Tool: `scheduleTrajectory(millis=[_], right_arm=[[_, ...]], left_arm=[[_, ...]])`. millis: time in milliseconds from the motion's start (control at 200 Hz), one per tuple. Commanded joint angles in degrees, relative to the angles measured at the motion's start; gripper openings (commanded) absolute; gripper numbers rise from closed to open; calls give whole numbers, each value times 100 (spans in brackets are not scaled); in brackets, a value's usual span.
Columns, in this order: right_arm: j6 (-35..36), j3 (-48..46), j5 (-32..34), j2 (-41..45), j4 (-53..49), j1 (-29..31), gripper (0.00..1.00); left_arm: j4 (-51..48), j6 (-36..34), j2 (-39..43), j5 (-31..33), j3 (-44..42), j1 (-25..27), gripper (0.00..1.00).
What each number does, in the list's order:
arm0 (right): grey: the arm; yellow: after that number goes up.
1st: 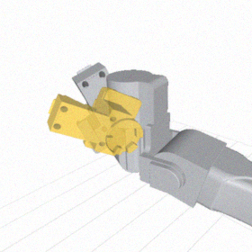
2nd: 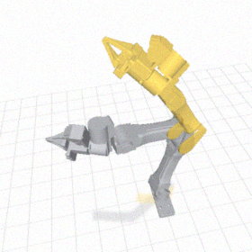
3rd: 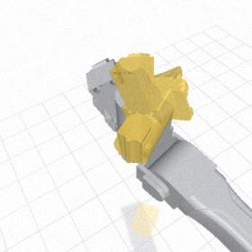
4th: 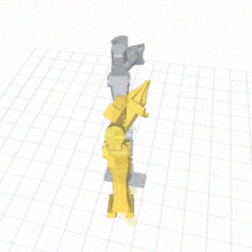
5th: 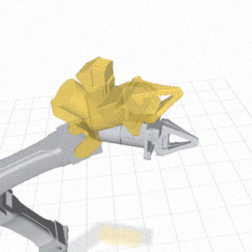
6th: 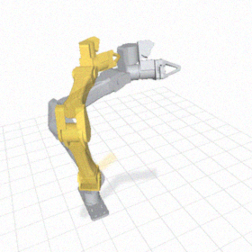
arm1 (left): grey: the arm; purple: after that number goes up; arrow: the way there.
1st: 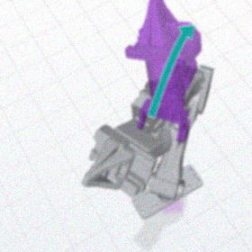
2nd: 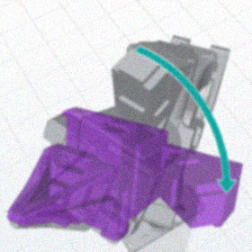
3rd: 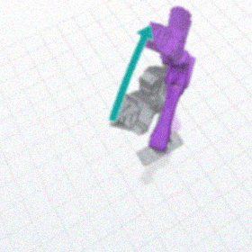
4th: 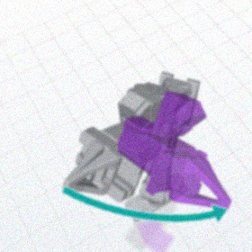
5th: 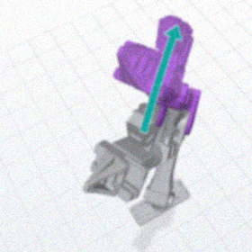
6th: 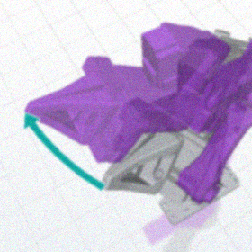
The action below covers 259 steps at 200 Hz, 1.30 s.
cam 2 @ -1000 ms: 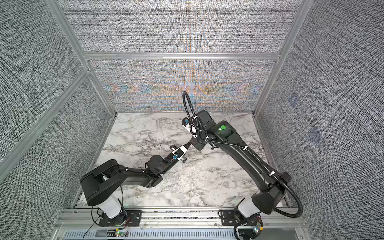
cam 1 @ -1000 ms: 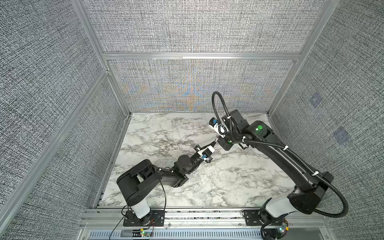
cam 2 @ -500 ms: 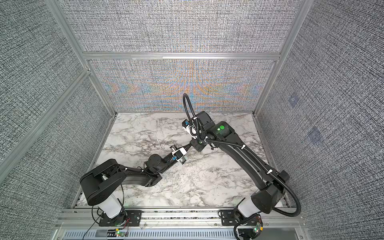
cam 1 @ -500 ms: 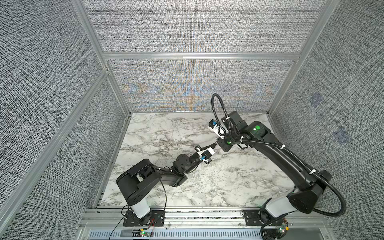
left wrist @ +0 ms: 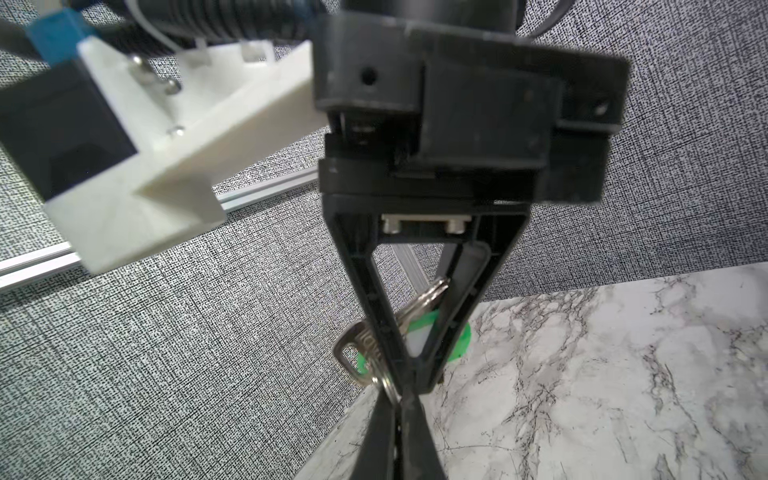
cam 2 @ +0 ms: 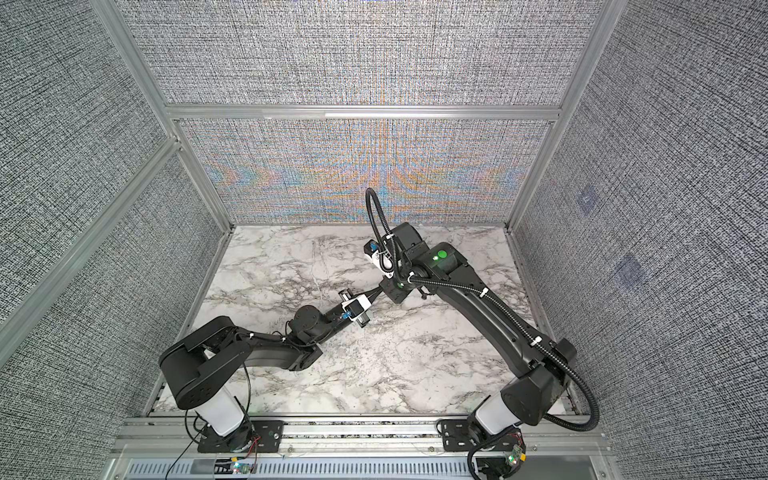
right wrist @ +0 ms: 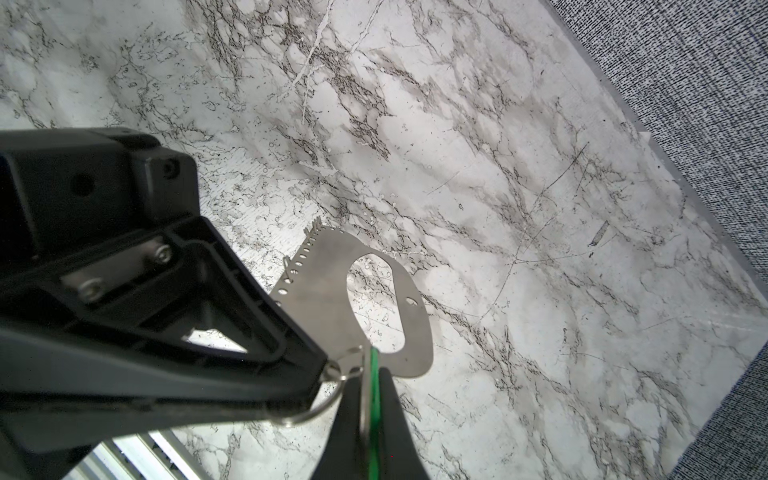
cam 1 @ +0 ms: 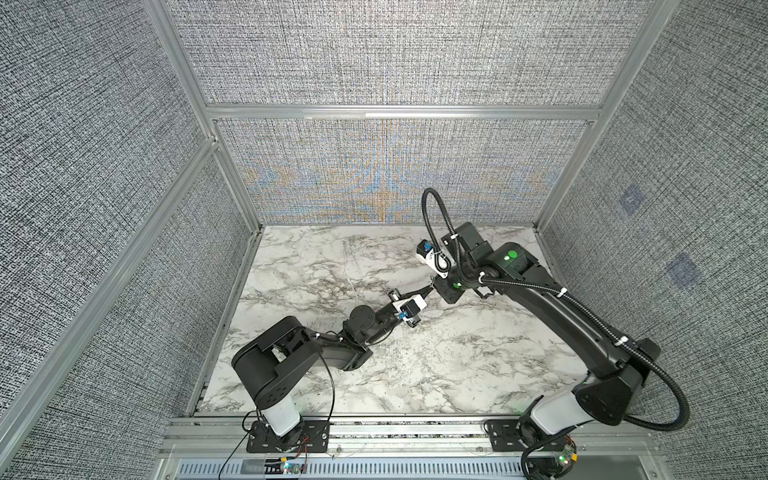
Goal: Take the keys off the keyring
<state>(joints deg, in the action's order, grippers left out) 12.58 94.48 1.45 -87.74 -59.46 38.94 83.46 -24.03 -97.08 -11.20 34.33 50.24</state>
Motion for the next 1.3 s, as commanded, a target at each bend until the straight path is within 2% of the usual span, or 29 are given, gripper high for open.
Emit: scheduleTrajectory(millis=[0, 200, 365, 1076, 1291], right_arm=[[-73, 4, -172, -49, -295, -5, 0], [-70, 249, -117, -102, -553, -14, 0], [-96, 338, -106, -111, -593, -10, 0], [35, 648, 74, -28, -707, -146, 0], [14, 841, -60, -100, -672, -148, 0]], left_arm=[[786, 122, -25, -348, -48, -75, 0], [798, 299, -40, -913, -37, -241, 0], [475, 260, -35, -1137, 48, -278, 0], [272, 276, -136, -1245, 47, -375, 0], [199, 294, -224, -1170, 138, -374, 8]])
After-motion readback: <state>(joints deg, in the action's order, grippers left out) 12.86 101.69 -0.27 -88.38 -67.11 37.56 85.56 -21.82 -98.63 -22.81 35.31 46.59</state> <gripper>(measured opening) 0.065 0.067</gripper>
